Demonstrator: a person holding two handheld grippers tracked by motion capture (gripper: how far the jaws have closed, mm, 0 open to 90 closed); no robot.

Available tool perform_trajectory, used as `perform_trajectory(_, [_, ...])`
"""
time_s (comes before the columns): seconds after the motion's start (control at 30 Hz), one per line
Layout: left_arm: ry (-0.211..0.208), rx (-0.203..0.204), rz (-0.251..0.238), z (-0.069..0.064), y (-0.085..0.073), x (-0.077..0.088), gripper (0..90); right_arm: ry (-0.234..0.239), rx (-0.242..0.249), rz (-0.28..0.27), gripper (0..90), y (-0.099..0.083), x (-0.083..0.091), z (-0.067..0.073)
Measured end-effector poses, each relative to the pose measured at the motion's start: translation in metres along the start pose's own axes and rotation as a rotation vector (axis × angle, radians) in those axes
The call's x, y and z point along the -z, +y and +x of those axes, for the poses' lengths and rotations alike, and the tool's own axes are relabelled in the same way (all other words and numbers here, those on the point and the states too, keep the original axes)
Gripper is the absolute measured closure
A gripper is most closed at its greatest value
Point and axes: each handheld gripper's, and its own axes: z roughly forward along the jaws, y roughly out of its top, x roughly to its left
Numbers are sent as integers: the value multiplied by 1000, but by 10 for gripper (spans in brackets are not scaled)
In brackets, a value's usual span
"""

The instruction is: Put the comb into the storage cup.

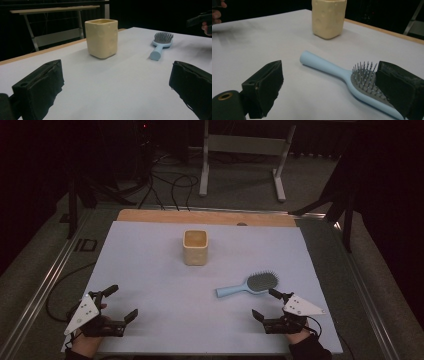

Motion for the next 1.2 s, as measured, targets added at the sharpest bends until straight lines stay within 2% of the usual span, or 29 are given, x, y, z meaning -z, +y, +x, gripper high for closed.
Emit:
perform_trajectory(0.17, [-8,6,-3,0,0,0,0,10,18,36,81,0,-4,4])
perform_trajectory(0.57, [-1,2,0,-1,-1,-1,0,21,-5,27,80,4,-2,4])
perform_trajectory(0.9, [5,0,-5,0,0,1,0,35,7,46,80,10,-1,9])
perform_trajectory(1.2, [-1,6,-6,-1,0,0,0,23,22,53,81,27,4,12])
